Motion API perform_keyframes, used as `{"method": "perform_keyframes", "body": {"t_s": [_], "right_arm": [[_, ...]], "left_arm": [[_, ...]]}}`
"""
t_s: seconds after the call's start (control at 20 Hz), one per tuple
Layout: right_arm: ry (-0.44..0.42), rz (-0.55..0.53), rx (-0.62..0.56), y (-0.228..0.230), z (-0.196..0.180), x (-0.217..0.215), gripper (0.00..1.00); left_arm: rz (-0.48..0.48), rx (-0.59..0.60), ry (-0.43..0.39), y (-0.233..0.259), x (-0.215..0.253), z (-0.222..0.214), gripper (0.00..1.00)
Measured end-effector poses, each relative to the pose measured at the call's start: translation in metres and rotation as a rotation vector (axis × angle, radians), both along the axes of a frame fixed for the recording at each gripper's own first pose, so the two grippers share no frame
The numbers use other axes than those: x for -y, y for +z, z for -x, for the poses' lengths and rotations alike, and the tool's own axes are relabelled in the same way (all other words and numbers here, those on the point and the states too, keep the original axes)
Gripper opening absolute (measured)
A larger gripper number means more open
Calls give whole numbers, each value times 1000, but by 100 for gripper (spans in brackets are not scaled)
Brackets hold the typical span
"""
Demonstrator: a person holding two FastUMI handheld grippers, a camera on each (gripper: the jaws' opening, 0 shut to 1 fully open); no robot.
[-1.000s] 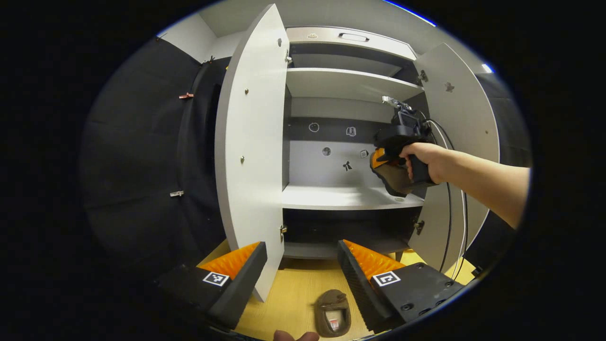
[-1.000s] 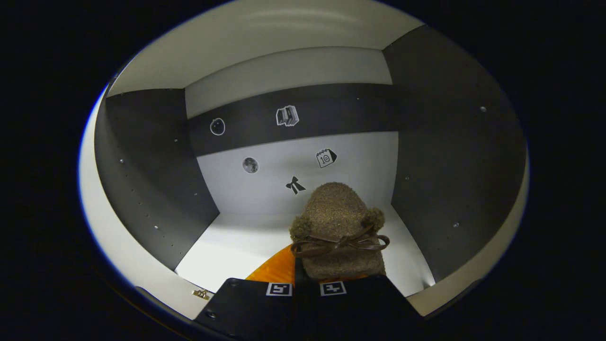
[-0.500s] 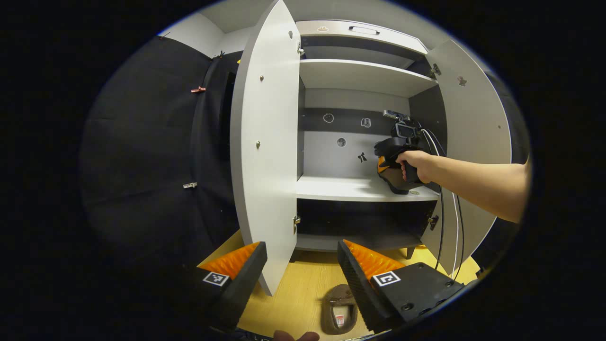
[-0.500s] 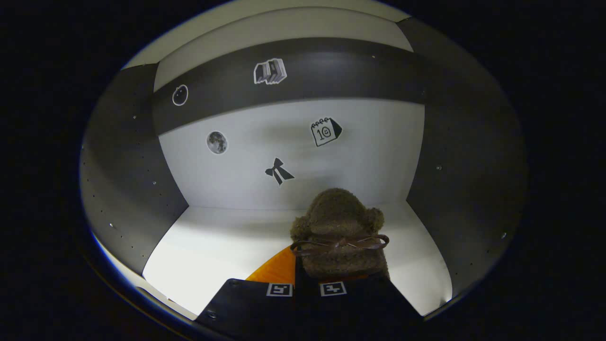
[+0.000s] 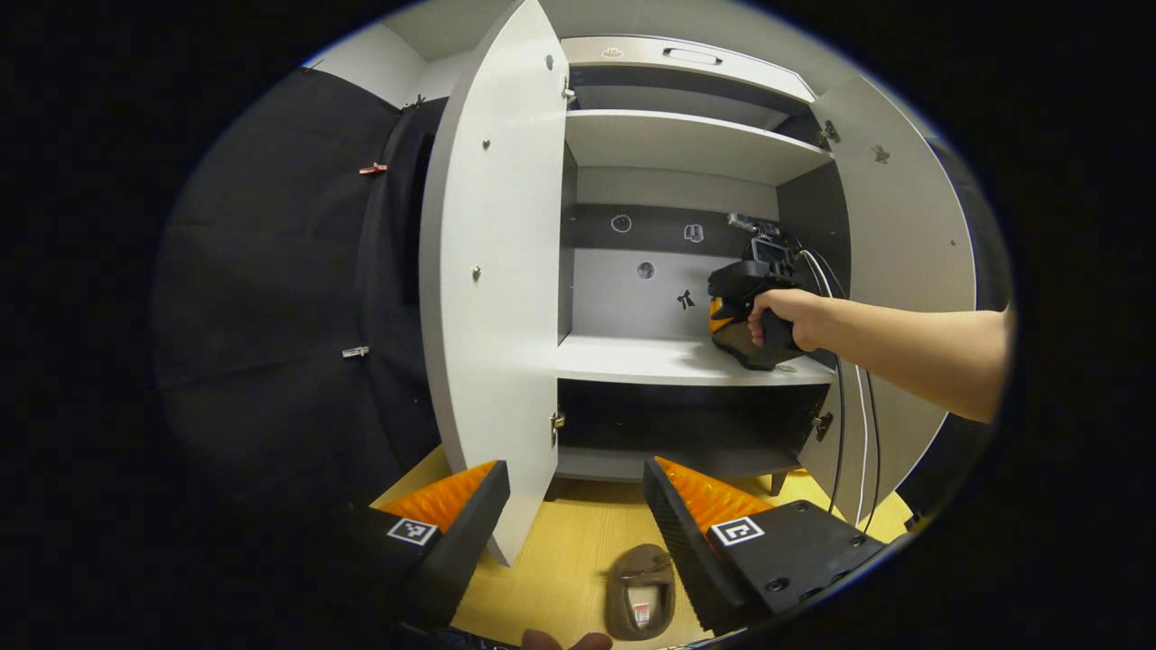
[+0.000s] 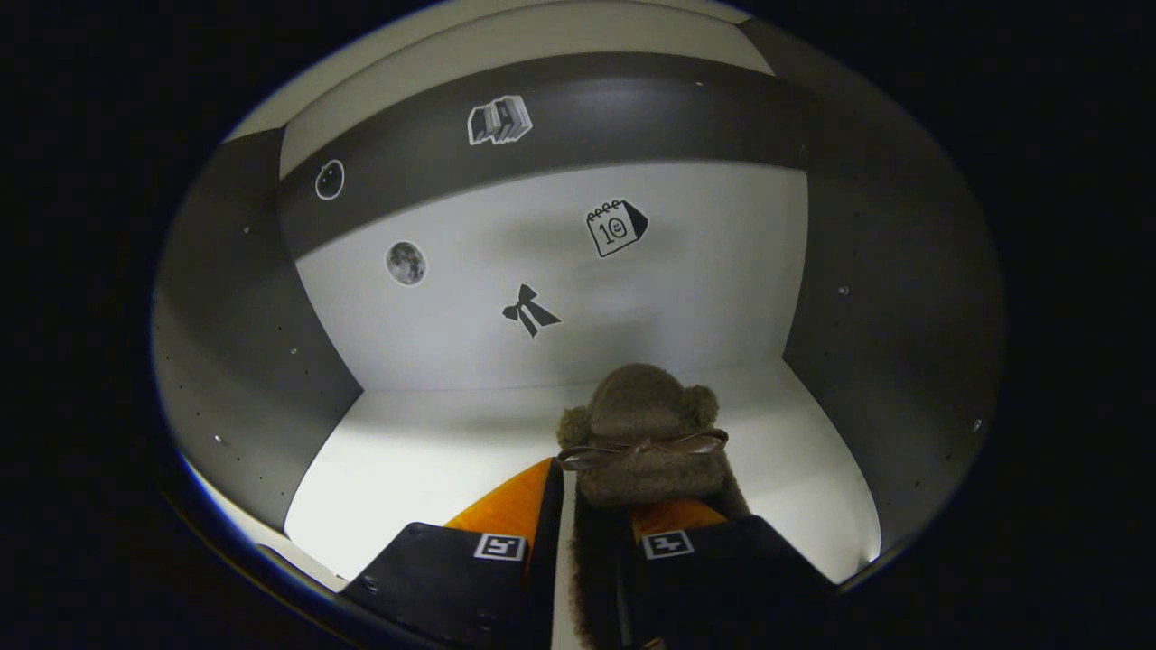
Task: Grab one shoe with the right hand and put it into the shoe cabinet, grab the other shoe with the left hand and put it into the shoe cabinet; then close the right door with the right hand and the left door with the left hand.
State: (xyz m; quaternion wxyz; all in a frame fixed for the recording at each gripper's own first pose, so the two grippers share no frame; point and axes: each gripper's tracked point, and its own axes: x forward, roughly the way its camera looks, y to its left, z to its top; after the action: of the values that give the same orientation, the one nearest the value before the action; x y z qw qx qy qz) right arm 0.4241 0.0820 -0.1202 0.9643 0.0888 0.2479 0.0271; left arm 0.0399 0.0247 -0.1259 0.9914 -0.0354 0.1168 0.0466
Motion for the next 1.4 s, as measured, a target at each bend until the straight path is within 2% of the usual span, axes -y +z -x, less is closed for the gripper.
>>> {"method": "perform_keyframes", "body": {"t_s": [0.05, 0.1, 0.15, 0.2, 0.3, 0.4, 0.65, 0.95, 1.2, 1.4], "right_arm": [[11, -19, 1, 3, 5, -3, 36], [25, -32, 1, 8, 12, -5, 46], [41, -35, 4, 12, 18, -8, 71], [48, -28, 11, 17, 24, -8, 68], [66, -24, 23, 23, 38, -10, 87], [78, -36, 41, 32, 53, -11, 96], [85, -56, 184, 76, 95, -9, 98], [92, -11, 379, 132, 182, 0, 98], [86, 39, 475, 148, 254, 14, 98], [104, 20, 512, 158, 295, 22, 98]], "left_arm": [[3, 3, -6, -1, 2, -1, 95], [7, 6, -13, 0, 4, 0, 95], [10, 9, -20, 0, 6, 0, 94], [10, 12, -28, 1, 8, 0, 94], [7, 18, -41, 3, 12, 0, 94], [8, 19, -49, 3, 15, 1, 94], [2, 12, -78, -5, 20, 9, 94], [19, -51, -117, -48, 27, 25, 94], [32, -154, -178, -116, 43, 31, 95], [-14, -258, -243, -188, 60, 30, 94]]}}
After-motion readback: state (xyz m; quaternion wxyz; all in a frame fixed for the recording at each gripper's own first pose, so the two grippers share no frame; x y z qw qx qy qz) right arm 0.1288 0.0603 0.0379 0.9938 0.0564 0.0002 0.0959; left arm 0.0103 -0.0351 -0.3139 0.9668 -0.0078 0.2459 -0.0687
